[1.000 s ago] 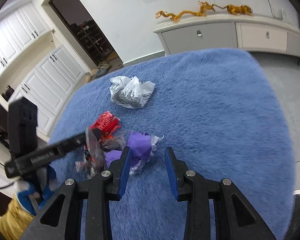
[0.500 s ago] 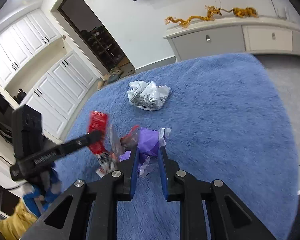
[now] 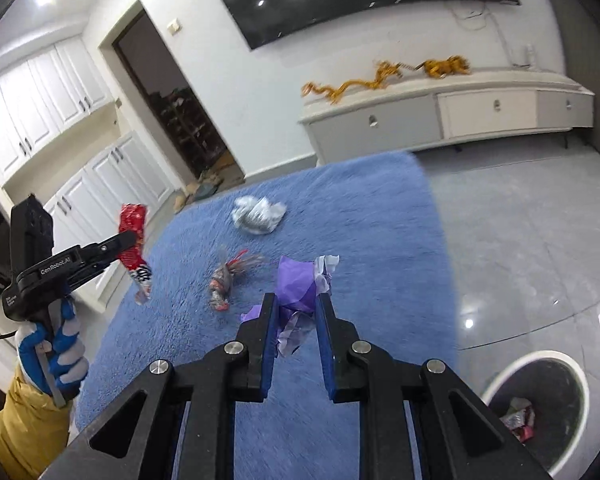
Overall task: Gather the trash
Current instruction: 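Carry both items over the bin and open both tools to drop them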
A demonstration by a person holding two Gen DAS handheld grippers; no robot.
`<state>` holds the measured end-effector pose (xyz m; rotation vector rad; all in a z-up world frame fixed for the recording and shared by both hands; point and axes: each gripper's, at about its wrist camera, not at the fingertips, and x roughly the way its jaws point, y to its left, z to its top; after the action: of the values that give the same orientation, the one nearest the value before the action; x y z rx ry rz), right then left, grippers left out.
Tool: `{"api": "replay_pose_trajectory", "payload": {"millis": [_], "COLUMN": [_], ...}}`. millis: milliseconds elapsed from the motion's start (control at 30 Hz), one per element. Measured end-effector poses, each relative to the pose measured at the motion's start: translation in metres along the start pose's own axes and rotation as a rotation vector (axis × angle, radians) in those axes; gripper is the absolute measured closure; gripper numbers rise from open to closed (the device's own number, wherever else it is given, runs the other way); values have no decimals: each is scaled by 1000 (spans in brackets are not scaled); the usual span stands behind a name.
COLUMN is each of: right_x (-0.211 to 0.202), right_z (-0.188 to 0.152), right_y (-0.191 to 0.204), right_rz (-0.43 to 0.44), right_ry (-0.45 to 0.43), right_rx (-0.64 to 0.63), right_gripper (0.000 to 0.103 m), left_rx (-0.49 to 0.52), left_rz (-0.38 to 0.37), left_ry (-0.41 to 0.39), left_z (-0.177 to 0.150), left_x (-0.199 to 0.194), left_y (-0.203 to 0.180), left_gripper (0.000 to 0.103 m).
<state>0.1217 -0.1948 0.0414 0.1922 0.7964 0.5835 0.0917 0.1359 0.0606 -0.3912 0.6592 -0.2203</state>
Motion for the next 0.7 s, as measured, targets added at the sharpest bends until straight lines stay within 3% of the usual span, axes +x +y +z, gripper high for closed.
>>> {"api": "replay_pose_trajectory", "payload": {"millis": [167,400,567,700], "right_x": [-54,-115,-126,-123], "right_z": [-12,-36,-63,-87], "right_y": [-35,-97,-146,-187], "right_rz": [-67,-218,-335,-358], "right_ry": [-78,-138,-116,-83], "right_rx": [58,126,183,264], "right_gripper": [85,85,85,85], "left_rx": [62,167,236,275], "left_rz": [-60,-186,-264,-304], "left_ry": [17,111,220,308], "left_z": [2,-19,-51,-76], "left_x": [5,53,106,148], "left_y": [-55,-158,-231,-275], "left_gripper": [87,87,86,86]}}
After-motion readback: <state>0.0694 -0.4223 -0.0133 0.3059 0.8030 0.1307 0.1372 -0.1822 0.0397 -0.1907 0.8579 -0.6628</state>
